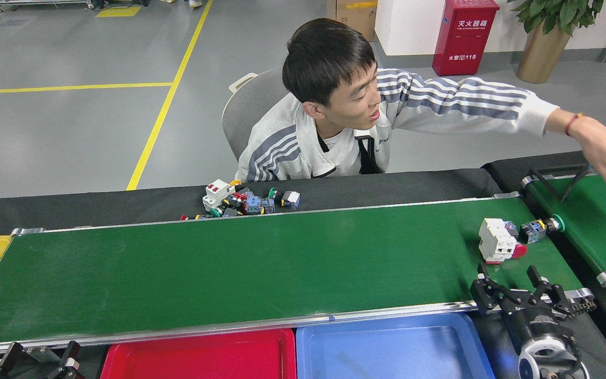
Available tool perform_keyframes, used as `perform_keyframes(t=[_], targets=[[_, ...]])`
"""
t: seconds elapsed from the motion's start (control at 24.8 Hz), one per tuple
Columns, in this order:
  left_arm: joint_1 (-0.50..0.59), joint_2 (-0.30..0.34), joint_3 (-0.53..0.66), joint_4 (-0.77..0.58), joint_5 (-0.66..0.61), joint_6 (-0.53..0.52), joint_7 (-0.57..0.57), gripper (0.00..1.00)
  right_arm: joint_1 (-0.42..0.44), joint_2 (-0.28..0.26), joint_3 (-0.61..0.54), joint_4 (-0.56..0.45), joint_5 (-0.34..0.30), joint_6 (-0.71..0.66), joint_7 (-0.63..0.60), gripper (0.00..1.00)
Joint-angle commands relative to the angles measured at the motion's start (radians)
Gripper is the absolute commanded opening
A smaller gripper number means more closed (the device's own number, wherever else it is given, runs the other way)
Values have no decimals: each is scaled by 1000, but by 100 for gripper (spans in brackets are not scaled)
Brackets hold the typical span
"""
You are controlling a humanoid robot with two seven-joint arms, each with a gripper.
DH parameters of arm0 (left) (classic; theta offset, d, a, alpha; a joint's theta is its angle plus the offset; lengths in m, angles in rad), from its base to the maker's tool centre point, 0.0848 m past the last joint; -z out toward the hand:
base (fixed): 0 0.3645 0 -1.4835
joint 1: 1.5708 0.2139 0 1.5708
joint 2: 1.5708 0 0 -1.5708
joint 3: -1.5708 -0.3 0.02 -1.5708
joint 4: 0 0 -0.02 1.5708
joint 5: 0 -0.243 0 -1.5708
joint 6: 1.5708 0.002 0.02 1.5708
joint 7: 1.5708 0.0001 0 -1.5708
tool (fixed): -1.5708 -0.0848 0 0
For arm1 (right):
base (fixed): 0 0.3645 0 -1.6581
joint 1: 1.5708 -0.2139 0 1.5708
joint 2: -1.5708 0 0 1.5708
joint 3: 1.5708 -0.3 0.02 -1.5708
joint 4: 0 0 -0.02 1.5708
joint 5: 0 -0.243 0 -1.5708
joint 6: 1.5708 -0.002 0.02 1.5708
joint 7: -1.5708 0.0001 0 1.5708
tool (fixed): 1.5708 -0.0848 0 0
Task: Pick switch part from conveyor to tray
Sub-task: 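Grasp the white switch module on the belt with the right gripper, then lower the white module into the blue tray and open the right gripper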
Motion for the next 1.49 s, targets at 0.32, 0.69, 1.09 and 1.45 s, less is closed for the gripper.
perform_keyframes(t=[0.32,0.69,1.09,1.45], targets=[[-4,10,-2,-15,3,0,4,100,-151,12,99,136,-1,0,2,33],[2,8,7,-13,3,0,4,100,-134,1,119,64,-21,-40,2,0],[5,8,12,-12,5,-1,4,100,262,-28,125,-410,-109,-485,13,68],[2,10,12,-5,5,-1,4,100,351,56,135,-451,-52,-218,16,92]])
